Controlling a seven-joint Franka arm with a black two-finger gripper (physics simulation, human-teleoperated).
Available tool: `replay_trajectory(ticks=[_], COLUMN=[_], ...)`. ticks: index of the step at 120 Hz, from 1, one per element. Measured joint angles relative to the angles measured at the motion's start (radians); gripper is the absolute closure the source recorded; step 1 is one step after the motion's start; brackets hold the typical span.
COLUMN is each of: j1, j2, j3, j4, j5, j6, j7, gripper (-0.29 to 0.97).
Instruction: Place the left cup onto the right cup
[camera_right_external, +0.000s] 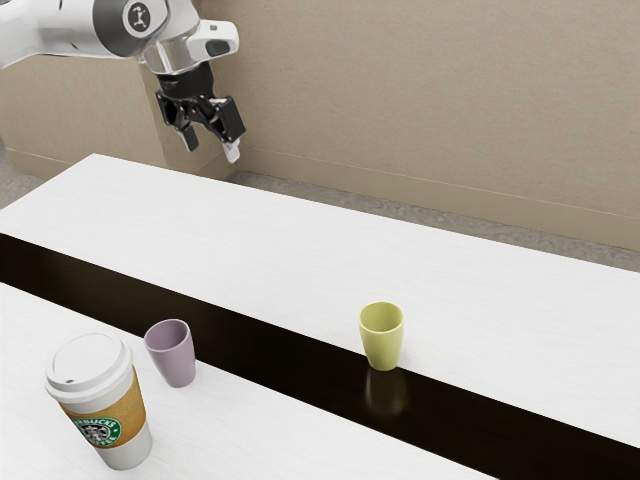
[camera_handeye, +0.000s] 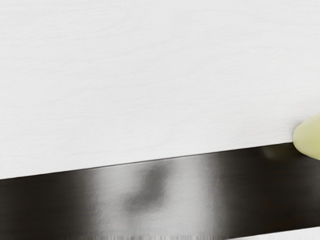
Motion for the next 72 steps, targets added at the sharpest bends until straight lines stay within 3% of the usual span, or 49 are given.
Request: replay_trajectory(ticks=[36, 72], j1=[0.000, -0.001], j2=[0.000, -0.159], j3=[0.000, 0.000], j4=[-0.018, -0.355], j5=[-0.001, -0.006], j6=[-0.007, 0.023], j7=[-0.001, -0.013], gripper=[0.00, 0.00])
